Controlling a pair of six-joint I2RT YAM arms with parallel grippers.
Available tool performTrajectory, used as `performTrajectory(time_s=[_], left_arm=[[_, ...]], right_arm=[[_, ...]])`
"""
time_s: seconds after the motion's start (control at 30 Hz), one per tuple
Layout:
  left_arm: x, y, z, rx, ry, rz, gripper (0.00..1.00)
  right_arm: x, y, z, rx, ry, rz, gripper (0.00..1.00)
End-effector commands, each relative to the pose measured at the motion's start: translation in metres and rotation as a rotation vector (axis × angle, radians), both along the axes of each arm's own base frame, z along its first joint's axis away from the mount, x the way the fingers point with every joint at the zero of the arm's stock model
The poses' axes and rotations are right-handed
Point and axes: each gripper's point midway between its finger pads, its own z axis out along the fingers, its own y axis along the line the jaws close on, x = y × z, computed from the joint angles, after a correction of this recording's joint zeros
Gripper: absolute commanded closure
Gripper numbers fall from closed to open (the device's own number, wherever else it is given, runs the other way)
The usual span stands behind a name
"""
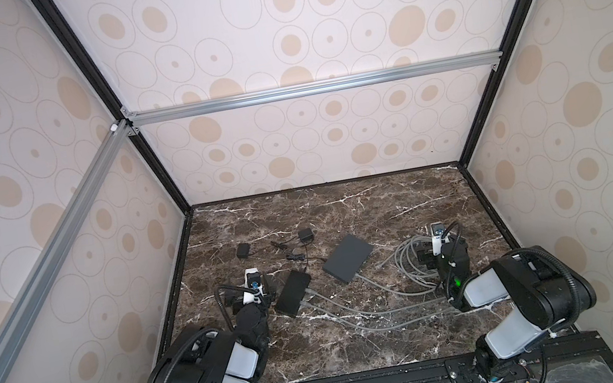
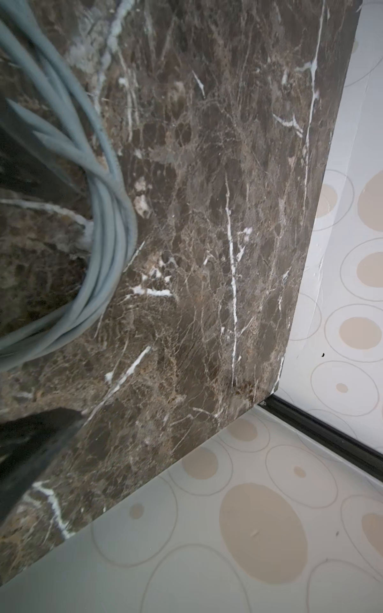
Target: Insert the plug into the switch port
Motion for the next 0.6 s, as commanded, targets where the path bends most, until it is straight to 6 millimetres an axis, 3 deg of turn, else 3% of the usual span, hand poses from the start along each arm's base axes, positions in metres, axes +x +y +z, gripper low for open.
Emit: performTrajectory(time_s=[0.0,0.17,0.57], left_arm=[[0.012,0.015,0.041,-0.135,-0.221,-0.01,0.02],[0.053,0.035,0.015,-0.212,-0.059,0.064,0.02],[0.053,0.041,0.015,-0.229,-0.059,0.077,0.02]], right_arm=[[0.017,0.0,0.01,0.085,0.016,0.009,0.0],[0.016,-0.001,0.009,0.084,0.017,0.003,0.0],[0.016,0.0,0.01,0.084,0.018,0.006,0.0]])
